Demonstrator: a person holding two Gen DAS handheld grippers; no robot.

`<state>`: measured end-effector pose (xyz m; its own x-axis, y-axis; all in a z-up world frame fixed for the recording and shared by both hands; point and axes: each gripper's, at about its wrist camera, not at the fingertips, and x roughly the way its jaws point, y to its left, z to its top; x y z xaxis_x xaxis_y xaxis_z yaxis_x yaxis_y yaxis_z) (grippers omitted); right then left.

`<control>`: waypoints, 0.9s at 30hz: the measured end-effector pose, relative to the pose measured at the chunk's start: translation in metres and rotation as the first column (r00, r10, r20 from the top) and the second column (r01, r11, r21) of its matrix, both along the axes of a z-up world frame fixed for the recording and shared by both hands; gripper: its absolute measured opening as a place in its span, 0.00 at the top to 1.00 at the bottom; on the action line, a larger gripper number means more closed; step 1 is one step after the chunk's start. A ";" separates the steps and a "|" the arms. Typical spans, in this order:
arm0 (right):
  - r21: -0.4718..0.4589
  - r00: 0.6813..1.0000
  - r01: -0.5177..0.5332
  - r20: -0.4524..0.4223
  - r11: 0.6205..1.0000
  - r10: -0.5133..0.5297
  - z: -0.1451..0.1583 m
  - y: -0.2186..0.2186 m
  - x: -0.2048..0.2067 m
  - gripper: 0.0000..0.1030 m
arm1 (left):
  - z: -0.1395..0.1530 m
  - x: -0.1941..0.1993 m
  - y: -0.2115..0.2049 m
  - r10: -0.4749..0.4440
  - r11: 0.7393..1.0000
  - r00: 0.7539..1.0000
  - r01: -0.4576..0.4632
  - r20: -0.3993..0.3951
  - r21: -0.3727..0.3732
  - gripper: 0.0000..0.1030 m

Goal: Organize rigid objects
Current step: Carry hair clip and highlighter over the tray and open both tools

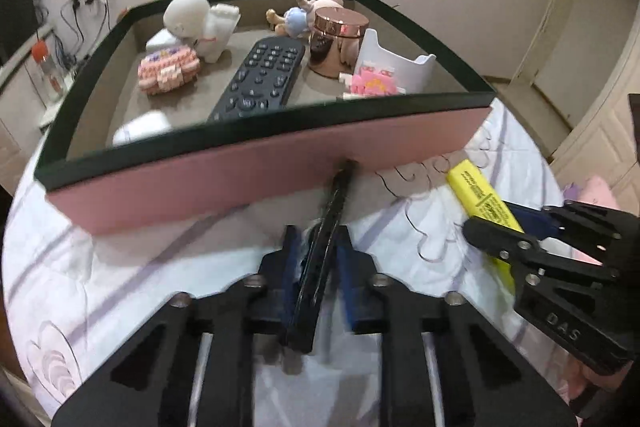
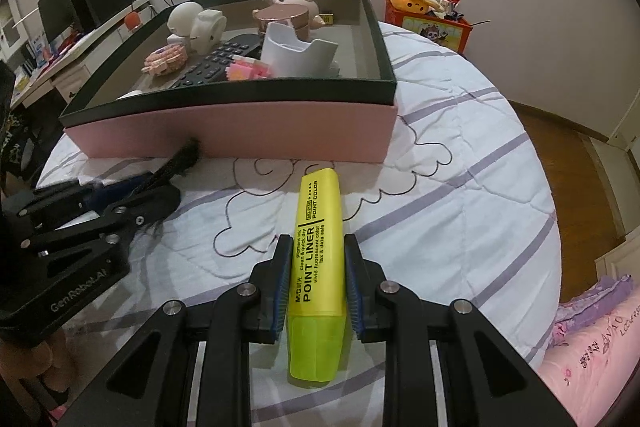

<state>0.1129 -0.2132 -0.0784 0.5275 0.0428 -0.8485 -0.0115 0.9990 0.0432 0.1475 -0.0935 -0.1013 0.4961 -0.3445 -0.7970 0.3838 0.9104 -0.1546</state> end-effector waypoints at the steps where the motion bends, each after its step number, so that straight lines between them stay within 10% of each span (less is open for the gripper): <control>1: 0.005 1.000 -0.005 0.000 1.000 0.005 0.001 0.001 -0.001 0.76 | 0.000 -0.002 0.002 0.008 1.000 1.000 -0.008 0.000 -0.008 0.85; 16: 0.092 0.993 -0.103 0.075 0.990 0.096 0.046 0.022 -0.014 0.76 | 0.051 -0.039 0.036 0.102 0.994 0.991 -0.098 0.085 -0.047 0.85; 27: 0.093 0.968 -0.194 0.177 0.977 0.176 0.111 0.043 0.060 0.76 | 0.112 0.019 0.059 0.162 0.987 0.972 -0.157 0.169 -0.041 0.85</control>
<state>0.1728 -0.1702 0.0327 0.6353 0.2398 -0.7340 -0.2118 0.9682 0.1330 0.1663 -0.0344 0.0105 0.6747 -0.2702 -0.6869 0.2567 0.9584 -0.1249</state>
